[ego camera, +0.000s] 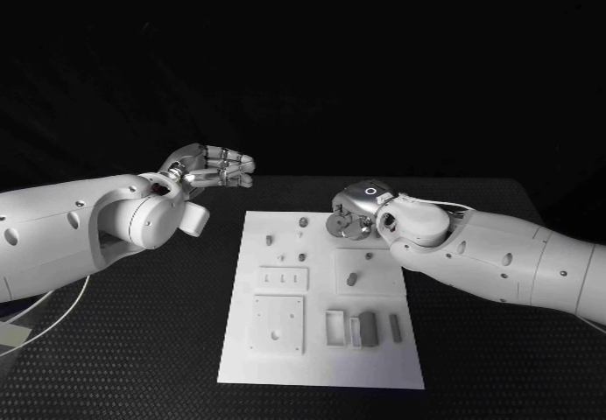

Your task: Assemble the parts on the task board

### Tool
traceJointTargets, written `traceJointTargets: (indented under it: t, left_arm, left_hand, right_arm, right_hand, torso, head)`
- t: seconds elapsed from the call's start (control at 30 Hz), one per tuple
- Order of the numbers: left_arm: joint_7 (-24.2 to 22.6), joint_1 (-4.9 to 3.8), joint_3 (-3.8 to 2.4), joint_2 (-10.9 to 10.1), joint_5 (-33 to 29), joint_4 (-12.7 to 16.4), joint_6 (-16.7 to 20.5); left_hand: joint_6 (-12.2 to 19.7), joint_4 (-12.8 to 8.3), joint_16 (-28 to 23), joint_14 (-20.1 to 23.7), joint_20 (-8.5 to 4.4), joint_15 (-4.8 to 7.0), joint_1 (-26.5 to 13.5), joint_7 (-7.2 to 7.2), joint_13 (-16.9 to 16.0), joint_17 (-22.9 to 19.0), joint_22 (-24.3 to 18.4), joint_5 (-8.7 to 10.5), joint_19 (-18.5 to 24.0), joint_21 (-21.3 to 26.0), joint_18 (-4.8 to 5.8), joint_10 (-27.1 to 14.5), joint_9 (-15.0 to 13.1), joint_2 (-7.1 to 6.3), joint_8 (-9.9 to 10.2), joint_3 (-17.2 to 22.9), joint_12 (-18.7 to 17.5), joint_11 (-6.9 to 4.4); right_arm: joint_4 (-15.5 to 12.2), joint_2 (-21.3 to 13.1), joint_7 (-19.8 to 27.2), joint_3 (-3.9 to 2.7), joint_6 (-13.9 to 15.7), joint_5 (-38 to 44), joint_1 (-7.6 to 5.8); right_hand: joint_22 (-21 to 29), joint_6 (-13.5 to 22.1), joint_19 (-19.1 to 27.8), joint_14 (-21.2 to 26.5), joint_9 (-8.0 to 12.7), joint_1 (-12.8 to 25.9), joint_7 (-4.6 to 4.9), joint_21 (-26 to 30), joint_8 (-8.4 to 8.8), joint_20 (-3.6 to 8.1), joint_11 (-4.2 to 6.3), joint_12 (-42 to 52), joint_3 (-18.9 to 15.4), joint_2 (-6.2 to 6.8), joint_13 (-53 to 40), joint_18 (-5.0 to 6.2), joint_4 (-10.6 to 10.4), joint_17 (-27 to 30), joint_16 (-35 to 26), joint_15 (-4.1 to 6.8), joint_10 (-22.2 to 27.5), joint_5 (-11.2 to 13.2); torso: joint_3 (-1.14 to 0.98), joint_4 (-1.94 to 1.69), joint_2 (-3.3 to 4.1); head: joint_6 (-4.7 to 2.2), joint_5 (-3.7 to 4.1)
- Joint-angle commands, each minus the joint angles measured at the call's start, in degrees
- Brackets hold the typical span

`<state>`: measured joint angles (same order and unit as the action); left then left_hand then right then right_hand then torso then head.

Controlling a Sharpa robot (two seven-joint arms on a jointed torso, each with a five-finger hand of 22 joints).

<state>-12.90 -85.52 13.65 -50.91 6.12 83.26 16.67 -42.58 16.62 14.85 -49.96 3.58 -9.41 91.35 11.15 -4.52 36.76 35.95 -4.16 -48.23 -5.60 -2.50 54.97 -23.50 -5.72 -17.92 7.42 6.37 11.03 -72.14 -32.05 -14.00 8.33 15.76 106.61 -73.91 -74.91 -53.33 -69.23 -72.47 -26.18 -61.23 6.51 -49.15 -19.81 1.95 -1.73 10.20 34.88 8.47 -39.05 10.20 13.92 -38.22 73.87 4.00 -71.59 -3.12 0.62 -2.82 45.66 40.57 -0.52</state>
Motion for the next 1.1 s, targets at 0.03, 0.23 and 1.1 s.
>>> traceJointTargets:
  t: [0.03,0.23,1.1]
  left_arm:
    - [-0.55,-0.08,-0.05,0.08,0.16,0.17,-0.36]
    - [-0.57,-0.08,-0.05,0.10,0.16,0.15,-0.34]
    - [-0.54,-0.09,-0.06,0.41,0.16,0.32,-0.38]
  left_hand:
    - [0.25,-0.12,-0.29,0.20,0.05,0.03,-0.27,1.44,0.06,0.09,-0.10,0.25,0.41,0.40,0.46,0.10,0.05,-0.02,0.28,0.23,-0.25,0.35]
    - [0.25,-0.12,-0.31,0.19,0.05,0.03,-0.28,1.44,0.06,0.10,-0.10,0.25,0.41,0.41,0.46,0.10,0.06,-0.03,0.28,0.22,-0.27,0.35]
    - [0.26,-0.12,-0.37,0.18,0.05,0.03,-0.29,1.44,0.06,0.14,-0.11,0.25,0.39,0.43,0.45,0.11,0.07,-0.03,0.29,0.22,-0.31,0.36]
  right_arm:
    - [-1.24,0.31,-2.35,-0.06,1.00,3.23,-0.14]
    - [-2.85,1.86,-2.83,-0.08,3.42,5.30,-0.14]
    - [1.02,9.38,-3.11,0.09,3.24,7.38,1.34]
  right_hand:
    - [-1.16,-1.72,-0.38,-0.05,0.06,0.24,1.12,-0.23,-0.16,0.07,-0.11,-0.30,0.20,0.43,0.06,4.80,-0.07,-0.06,0.23,0.47,-0.47,-0.20]
    - [-1.14,-1.78,-0.44,-0.11,0.07,0.29,1.11,-0.26,-0.13,0.09,-0.08,-0.44,0.31,0.52,0.09,4.80,-0.21,-0.07,0.20,0.49,-0.60,-0.20]
    - [-1.08,-1.92,-0.65,-0.34,0.11,0.31,1.06,-0.34,-0.03,0.13,-0.03,-0.87,0.62,0.88,0.17,4.80,-0.55,-0.07,0.10,0.55,-0.94,-0.20]
  torso:
    - [0.04,-0.04,0.03]
    - [0.03,-0.09,0.02]
    - [0.15,-0.18,0.13]
  head:
    - [-0.14,-0.10]
    - [-0.34,-0.49]
    - [-0.81,-1.91]
